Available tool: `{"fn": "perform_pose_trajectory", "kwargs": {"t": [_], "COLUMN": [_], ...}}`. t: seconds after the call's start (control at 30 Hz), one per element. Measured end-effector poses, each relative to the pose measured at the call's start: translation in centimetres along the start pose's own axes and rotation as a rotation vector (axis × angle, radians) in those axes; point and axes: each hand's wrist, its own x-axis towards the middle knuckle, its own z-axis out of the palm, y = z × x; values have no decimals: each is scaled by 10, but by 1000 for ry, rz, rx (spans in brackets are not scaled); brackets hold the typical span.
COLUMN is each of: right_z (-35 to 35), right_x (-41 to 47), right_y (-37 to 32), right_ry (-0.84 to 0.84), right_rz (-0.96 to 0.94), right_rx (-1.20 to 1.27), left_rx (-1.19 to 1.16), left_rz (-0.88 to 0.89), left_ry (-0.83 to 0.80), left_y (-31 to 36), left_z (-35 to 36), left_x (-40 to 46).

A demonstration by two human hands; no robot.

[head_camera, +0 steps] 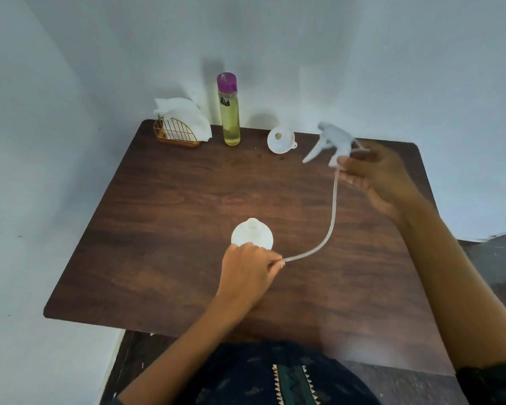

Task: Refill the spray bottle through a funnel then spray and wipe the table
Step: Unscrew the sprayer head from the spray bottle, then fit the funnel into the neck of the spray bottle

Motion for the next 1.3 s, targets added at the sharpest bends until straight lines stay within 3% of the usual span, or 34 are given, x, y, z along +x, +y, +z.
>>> {"fn": "perform_pose_trajectory", "kwargs": {"t": [0.27,0.43,0.67,0.93,1.17,1.3], "right_z": [-16,-2,21,15,13,23], "right_x": [17,23,32,37,56,75], "right_y": [126,165,169,176,173,154], "right_ry": [-41,-74,-16,41,276,322], "right_rz": [527,681,501,455,267,93], "right_rx": [-209,-280,-371,-468,-512,-483], "left_rx": [42,66,15,-66,-273,-513], "left_rz": [-241,-281,-363,-423,-373,-316], "left_ry": [-336,-415,-457,-487,-267,1], "left_y": [-20,-24,-28,-36,-25,-19], "left_z": [32,43,50,48,20,-10], "left_x": [-40,-52,-57,-50,-29,21]}}
